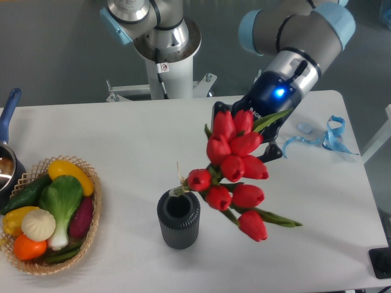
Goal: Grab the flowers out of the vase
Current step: 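Lift the tulip bouquet up out of the black vase, then carry the held tulips up and away from the vase toward the ribbon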
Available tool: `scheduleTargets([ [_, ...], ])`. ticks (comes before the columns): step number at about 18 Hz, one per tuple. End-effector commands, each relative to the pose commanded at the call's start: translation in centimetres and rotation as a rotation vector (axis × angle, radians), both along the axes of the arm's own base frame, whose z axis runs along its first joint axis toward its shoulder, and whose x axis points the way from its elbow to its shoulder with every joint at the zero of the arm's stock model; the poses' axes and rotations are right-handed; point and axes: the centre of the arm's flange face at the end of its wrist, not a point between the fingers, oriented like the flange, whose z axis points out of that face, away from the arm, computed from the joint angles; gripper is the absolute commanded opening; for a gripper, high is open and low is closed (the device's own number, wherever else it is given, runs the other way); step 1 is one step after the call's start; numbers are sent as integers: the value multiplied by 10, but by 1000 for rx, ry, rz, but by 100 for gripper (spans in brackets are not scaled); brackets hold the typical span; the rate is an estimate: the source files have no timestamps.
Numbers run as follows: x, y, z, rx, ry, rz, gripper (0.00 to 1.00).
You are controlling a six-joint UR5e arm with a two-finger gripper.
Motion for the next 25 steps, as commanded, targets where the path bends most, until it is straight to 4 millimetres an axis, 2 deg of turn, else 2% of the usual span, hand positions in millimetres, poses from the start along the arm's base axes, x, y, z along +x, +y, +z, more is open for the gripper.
scheduleTargets([
  [5, -8, -9, 30, 9, -21, 30, 4],
  [7, -11, -12, 36, 11, -28, 40, 4],
  [11, -23, -28, 39, 32, -28, 57, 3],
  [13, -38, -45, 38, 36, 5, 87, 3],
  [17, -58, -61, 23, 35, 214, 100, 4],
  [18, -66, -68, 18, 1, 244, 126, 4],
  [25, -91, -83, -32, -363, 509, 217, 3],
])
